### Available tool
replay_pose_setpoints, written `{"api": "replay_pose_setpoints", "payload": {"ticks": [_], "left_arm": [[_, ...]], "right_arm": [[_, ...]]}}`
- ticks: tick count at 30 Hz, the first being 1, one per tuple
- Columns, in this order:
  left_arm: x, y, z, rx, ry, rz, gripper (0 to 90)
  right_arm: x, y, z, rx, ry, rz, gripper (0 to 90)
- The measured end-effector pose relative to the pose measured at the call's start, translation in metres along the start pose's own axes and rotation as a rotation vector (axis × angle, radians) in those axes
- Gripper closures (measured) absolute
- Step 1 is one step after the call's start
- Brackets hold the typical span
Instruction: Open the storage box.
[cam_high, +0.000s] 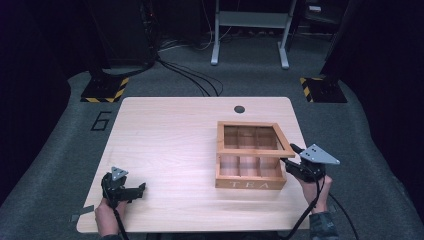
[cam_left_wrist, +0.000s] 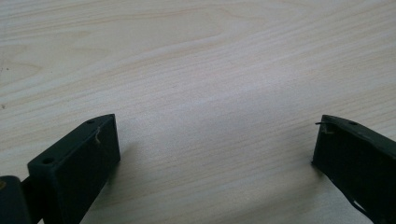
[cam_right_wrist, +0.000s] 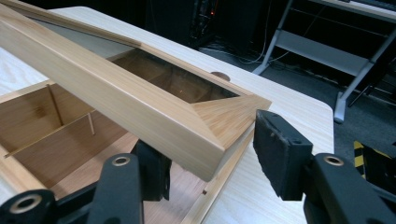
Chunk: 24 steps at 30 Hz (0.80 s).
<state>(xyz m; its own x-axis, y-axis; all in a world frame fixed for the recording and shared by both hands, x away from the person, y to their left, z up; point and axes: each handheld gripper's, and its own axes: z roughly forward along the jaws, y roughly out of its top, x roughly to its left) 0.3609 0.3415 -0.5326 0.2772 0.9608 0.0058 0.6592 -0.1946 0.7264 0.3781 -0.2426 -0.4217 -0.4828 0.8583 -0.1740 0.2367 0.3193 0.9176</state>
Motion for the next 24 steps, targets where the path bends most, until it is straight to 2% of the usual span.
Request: {"api": "replay_pose_setpoints", "payload": {"ticks": [11, 24], "left_arm": [[0.000, 0.000, 0.000, 0.000, 0.000, 0.000, 0.4], [0.000, 0.000, 0.000, -0.001, -0.001, -0.001, 0.4]], "right_arm": [[-0.008, 0.011, 0.007, -0.039, -0.011, 0.032, 52.8], [-0.017, 0.027, 0.010, -0.044, -0.011, 0.027, 56.3]]}}
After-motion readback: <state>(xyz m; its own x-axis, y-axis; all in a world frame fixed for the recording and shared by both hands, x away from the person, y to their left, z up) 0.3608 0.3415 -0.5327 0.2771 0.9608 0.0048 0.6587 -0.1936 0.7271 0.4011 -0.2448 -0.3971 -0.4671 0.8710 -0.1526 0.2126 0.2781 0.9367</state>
